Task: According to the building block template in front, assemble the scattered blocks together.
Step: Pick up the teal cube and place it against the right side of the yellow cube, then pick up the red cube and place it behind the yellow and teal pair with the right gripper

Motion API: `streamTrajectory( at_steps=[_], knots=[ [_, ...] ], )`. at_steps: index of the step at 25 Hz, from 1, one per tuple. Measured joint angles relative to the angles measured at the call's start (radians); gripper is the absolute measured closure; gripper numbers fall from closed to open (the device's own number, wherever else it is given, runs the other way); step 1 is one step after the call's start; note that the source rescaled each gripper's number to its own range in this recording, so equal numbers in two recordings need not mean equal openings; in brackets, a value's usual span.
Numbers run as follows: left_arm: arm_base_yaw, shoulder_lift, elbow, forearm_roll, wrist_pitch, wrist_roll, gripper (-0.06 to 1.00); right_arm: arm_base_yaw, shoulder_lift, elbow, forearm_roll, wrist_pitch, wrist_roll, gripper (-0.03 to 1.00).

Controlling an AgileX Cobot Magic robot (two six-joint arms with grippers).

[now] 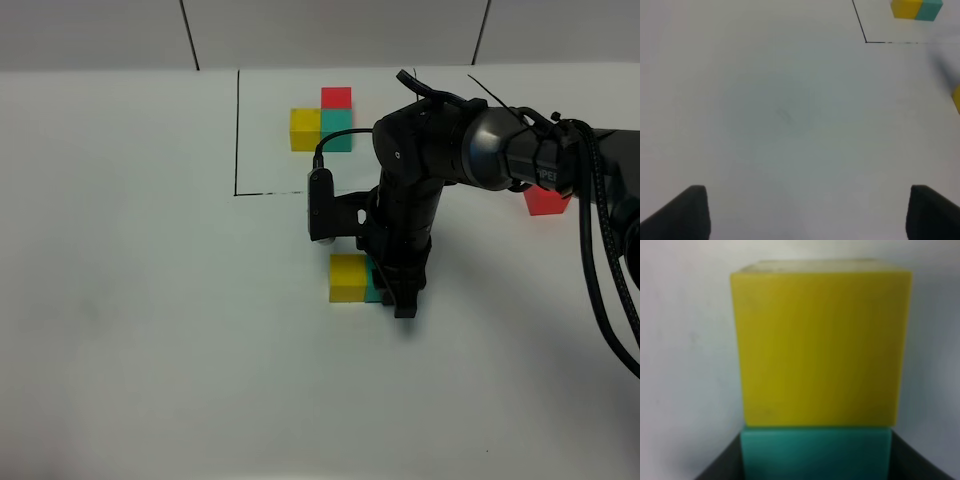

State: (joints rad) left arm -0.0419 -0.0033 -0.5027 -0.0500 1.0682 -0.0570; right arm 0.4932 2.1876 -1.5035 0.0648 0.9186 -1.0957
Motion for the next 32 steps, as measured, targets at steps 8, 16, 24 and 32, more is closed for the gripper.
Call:
streamTrajectory(
  at_steps=[8, 16, 24, 32],
  knots=[
    [0.0, 0.0, 0.0, 0.0, 0.0, 0.0, 0.06, 0.0, 0.007, 0.0, 0.003, 0.005, 0.005, 0.7],
    [0.0, 0.0, 0.0, 0.0, 0.0, 0.0, 0.06, -0.016, -0.063, 0.006, -0.024, 0.038, 0.069, 0.26],
    [0.0, 0.0, 0.0, 0.0, 0.0, -0.002, 0.06, -0.181, -0.25, 0.023, -0.014, 0.08, 0.315, 0.24],
    [0.0, 0.0, 0.0, 0.0, 0.0, -0.002, 0.06, -0.474, -0.394, 0.21, 0.018, -0.233, 0.71, 0.24]
  ],
)
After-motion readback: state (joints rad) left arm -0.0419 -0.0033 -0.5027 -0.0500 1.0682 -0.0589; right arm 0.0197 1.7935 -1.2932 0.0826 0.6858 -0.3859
